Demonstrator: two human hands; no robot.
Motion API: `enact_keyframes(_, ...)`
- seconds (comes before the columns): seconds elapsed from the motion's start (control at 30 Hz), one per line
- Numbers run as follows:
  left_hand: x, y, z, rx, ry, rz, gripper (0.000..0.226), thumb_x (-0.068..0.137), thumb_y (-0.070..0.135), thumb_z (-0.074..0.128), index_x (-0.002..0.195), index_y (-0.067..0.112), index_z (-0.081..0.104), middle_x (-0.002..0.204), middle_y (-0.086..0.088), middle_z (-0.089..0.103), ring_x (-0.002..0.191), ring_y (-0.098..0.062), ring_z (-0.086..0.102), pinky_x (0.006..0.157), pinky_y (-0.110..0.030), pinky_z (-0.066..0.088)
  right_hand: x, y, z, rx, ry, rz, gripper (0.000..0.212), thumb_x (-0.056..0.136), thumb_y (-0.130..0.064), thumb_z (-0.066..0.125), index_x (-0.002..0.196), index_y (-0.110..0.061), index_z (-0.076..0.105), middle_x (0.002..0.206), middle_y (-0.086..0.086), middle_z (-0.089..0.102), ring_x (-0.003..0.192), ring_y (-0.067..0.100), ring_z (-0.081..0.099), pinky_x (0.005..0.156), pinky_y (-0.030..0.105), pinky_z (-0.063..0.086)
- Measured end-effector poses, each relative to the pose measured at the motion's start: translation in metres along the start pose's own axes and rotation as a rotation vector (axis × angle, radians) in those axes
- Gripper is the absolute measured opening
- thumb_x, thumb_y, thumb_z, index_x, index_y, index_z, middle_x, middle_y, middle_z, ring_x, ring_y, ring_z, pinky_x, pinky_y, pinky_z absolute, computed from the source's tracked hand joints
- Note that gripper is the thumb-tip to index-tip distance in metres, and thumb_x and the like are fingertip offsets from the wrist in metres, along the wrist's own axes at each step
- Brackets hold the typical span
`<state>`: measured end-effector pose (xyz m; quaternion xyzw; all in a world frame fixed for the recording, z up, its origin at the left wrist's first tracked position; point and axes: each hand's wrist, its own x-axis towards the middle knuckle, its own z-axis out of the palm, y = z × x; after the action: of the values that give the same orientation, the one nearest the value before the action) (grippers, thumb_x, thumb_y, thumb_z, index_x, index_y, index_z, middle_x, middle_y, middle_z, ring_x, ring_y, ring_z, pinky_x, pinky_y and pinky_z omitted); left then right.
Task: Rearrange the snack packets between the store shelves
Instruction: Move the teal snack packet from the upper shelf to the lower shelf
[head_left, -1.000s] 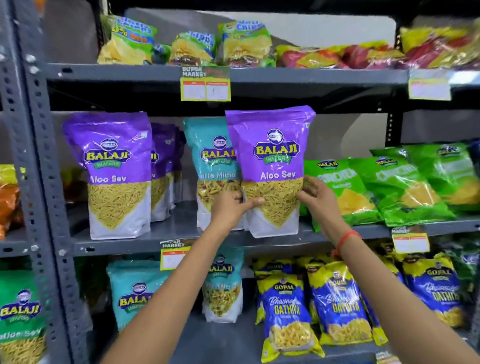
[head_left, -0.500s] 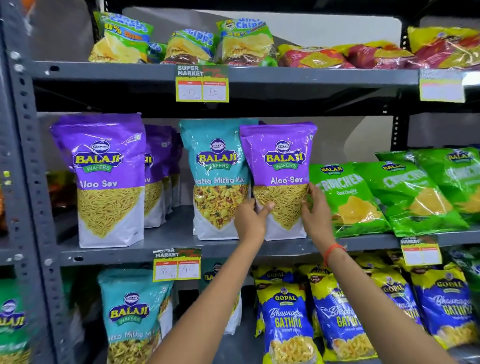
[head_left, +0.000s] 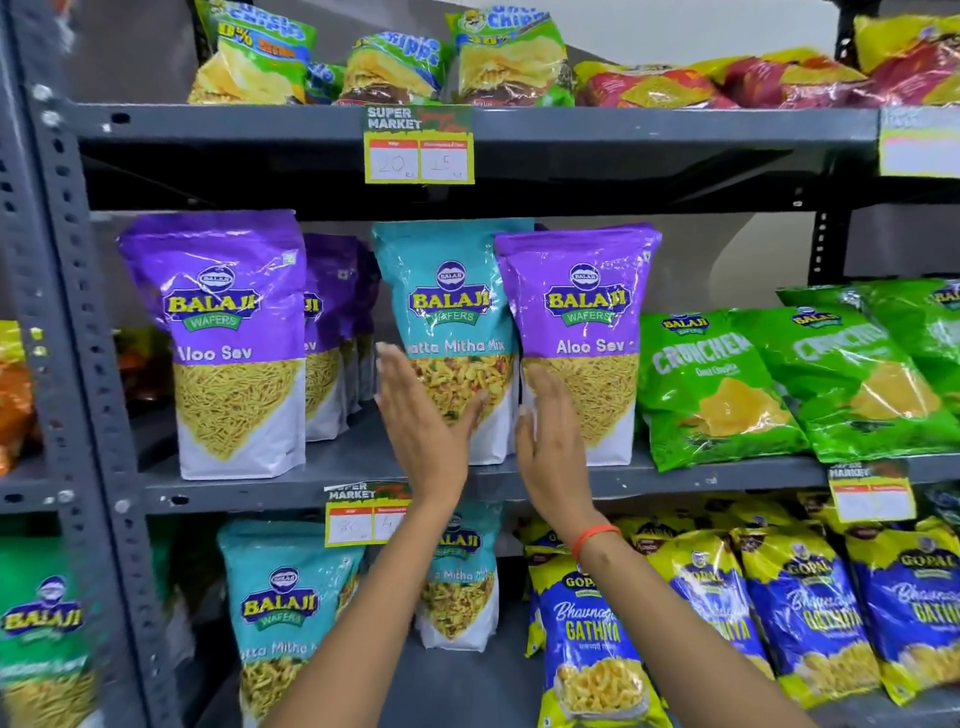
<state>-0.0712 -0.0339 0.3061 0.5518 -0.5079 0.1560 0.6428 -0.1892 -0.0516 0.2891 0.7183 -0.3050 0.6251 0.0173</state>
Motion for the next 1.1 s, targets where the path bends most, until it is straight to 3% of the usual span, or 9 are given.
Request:
enact_keyframes(0.1, 0.022, -0.024, -0.018, -0.125, -0.199, -0.221, 0.110, 0.075, 0.052, 0.070, 0.153, 0.009, 0.005, 0.163, -0.008, 0.011, 0.150, -0.023, 0.017, 0.119, -0.037, 0.019, -0.004, -0.007, 0.019, 0.074, -0.163, 0.071, 0.053, 0.097, -0.026, 0.037, 0.145, -0.008, 0.022, 0.154, 0.011, 0.029, 0.141, 0.014, 0.024, 0.113, 0.020, 0.016)
enact_keyframes(0.17, 0.032, -0.034, -0.027, -0.216, -0.330, -0.337, 0.102, 0.074, 0.053, 0.072, 0.151, 0.010, 0.020, 0.159, -0.009, 0.029, 0.145, -0.025, 0.030, 0.112, -0.036, 0.032, -0.004, -0.008, 0.029, 0.035, -0.205, 0.118, 0.058, 0.097, -0.028, 0.038, 0.145, -0.004, 0.018, 0.157, 0.014, 0.021, 0.146, 0.024, 0.017, 0.115, 0.024, 0.012)
enact_keyframes(0.27, 0.036, -0.035, -0.035, -0.258, -0.483, -0.413, 0.068, 0.080, 0.037, 0.074, 0.132, 0.002, 0.047, 0.133, -0.008, 0.057, 0.120, -0.021, 0.054, 0.081, -0.021, 0.039, -0.001, -0.011, 0.037, 0.030, -0.211, 0.172, 0.055, 0.098, -0.022, 0.041, 0.144, -0.001, 0.020, 0.156, 0.018, 0.022, 0.145, 0.031, 0.017, 0.118, 0.037, 0.015)
enact_keyframes(0.4, 0.036, -0.037, -0.037, -0.389, -0.482, -0.429, 0.039, 0.079, 0.016, 0.077, 0.112, 0.011, 0.057, 0.117, -0.003, 0.062, 0.102, -0.013, 0.056, 0.059, -0.011, 0.044, 0.002, -0.010, 0.035, 0.090, -0.229, 0.198, 0.051, 0.098, -0.018, 0.042, 0.143, -0.002, 0.025, 0.155, 0.015, 0.026, 0.144, 0.028, 0.022, 0.117, 0.033, 0.017)
enact_keyframes(0.63, 0.036, -0.055, -0.055, -0.407, -0.325, -0.426, 0.043, 0.069, 0.023, 0.085, 0.106, 0.011, 0.068, 0.112, -0.010, 0.073, 0.103, -0.024, 0.068, 0.091, -0.042, 0.055, 0.002, -0.015, 0.037, 0.213, -0.303, 0.166, 0.052, 0.097, -0.019, 0.045, 0.144, -0.010, 0.026, 0.154, 0.009, 0.032, 0.141, 0.020, 0.030, 0.111, 0.023, 0.023)
enact_keyframes(0.8, 0.034, -0.053, -0.076, -0.438, -0.326, -0.411, 0.027, 0.070, 0.023, 0.084, 0.091, 0.021, 0.067, 0.096, 0.002, 0.071, 0.095, -0.018, 0.067, 0.086, -0.035, 0.053, 0.000, -0.026, 0.042, 0.394, -0.213, 0.256, 0.060, 0.092, -0.024, 0.056, 0.143, -0.013, 0.027, 0.152, 0.003, 0.030, 0.141, 0.018, 0.028, 0.117, 0.047, 0.029)
enact_keyframes(0.97, 0.020, -0.046, -0.099, -0.489, -0.382, -0.421, 0.019, 0.072, 0.016, 0.082, 0.082, 0.011, 0.066, 0.081, 0.001, 0.070, 0.069, 0.000, 0.064, 0.060, -0.011, 0.049, 0.002, -0.042, 0.028, 0.580, -0.216, 0.382, 0.072, 0.081, -0.049, 0.058, 0.143, -0.026, 0.030, 0.149, -0.005, 0.039, 0.136, 0.009, 0.037, 0.112, 0.036, 0.034)
enact_keyframes(1.03, 0.012, -0.044, -0.108, -0.524, -0.398, -0.450, 0.028, 0.071, 0.017, 0.082, 0.094, 0.007, 0.069, 0.093, -0.004, 0.073, 0.083, -0.010, 0.068, 0.069, -0.018, 0.054, 0.001, -0.048, 0.020, 0.642, -0.247, 0.345, 0.058, 0.083, -0.046, 0.059, 0.135, -0.028, 0.042, 0.136, -0.010, 0.054, 0.125, 0.000, 0.048, 0.106, 0.029, 0.040)
enact_keyframes(1.1, 0.004, -0.040, -0.117, -0.572, -0.395, -0.479, 0.044, 0.065, 0.024, 0.086, 0.098, 0.001, 0.068, 0.095, -0.006, 0.072, 0.088, -0.019, 0.066, 0.082, -0.033, 0.053, -0.003, -0.050, 0.014, 0.658, -0.262, 0.333, 0.044, 0.084, -0.043, 0.060, 0.125, -0.025, 0.053, 0.125, -0.008, 0.063, 0.116, 0.000, 0.057, 0.102, 0.032, 0.047)
